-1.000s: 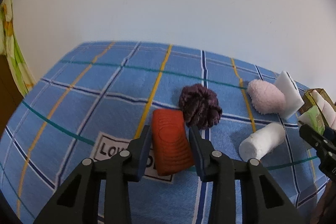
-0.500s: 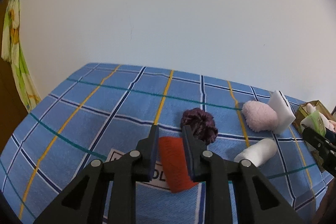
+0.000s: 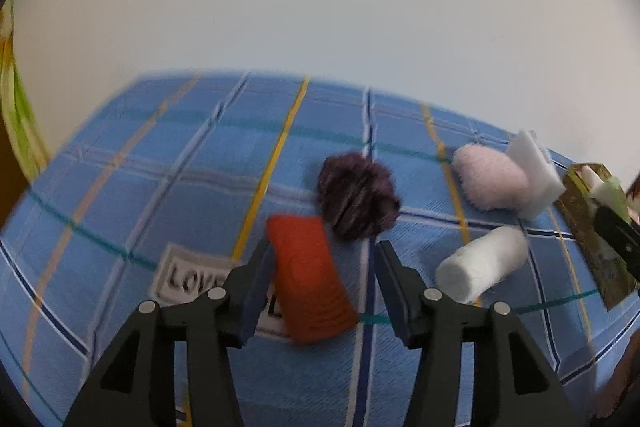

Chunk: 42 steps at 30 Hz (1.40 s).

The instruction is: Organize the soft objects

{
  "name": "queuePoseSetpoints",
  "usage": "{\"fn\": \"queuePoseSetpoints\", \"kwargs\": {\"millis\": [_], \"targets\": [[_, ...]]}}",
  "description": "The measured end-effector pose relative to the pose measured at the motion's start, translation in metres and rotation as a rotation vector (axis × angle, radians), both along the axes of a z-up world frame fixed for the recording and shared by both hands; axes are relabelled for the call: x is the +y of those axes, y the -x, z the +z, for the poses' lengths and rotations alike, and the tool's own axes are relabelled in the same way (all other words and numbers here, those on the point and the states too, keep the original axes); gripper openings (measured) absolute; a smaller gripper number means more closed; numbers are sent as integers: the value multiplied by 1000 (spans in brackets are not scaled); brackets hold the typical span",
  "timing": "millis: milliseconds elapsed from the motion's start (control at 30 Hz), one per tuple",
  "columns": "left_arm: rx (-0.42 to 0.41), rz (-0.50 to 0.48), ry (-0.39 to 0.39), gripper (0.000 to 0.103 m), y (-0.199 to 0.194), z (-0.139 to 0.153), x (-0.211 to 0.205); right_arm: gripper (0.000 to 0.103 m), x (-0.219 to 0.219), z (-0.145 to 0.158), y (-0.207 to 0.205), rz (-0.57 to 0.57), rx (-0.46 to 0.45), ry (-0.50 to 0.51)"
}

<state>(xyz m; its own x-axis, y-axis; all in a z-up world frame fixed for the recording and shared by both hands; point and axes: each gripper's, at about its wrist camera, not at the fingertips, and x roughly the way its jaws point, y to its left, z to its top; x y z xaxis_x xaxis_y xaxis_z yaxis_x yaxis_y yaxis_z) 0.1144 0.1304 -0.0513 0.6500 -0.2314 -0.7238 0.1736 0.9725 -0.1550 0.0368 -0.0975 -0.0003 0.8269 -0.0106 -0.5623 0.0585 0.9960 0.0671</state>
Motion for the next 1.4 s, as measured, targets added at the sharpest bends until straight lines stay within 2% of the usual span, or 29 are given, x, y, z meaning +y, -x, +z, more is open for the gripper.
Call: {"fn": "queuePoseSetpoints", "kwargs": {"millis": [33, 100, 233, 300, 400, 500, 667, 933, 1067, 1167, 1400], "targets": [[32, 31, 9, 54, -3, -4, 5, 71, 0, 0, 0, 0, 0, -2], [43, 38, 39, 55, -5, -7, 10, 71, -1, 0, 0, 3, 4, -8], [39, 36, -38, 55, -6, -13, -2, 71, -1, 0, -1, 9, 15, -14], [36, 21, -25, 39, -6, -14, -2, 71, 0, 1, 0, 9, 12, -16], [37, 26, 14, 39, -8, -15, 8, 71, 0, 4, 2, 11, 2, -24], [26, 53, 17, 39, -7, -12, 10, 71, -1, 7, 6, 11, -18, -24], [-48, 79, 48, 38, 4, 0, 9, 71, -5, 11, 9, 14, -34, -46], [-208, 111, -26, 39, 31, 31, -15, 71, -7, 17, 16, 8, -73, -42], [-265, 103, 0, 39, 45, 43, -23, 71, -8, 20, 21, 17, -92, -48], [-291, 87, 24, 39, 54, 49, -31, 71, -10, 22, 24, 19, -105, -51], [-309, 63, 14, 39, 65, 53, -50, 71, -17, 30, 35, 16, -154, -35]]}}
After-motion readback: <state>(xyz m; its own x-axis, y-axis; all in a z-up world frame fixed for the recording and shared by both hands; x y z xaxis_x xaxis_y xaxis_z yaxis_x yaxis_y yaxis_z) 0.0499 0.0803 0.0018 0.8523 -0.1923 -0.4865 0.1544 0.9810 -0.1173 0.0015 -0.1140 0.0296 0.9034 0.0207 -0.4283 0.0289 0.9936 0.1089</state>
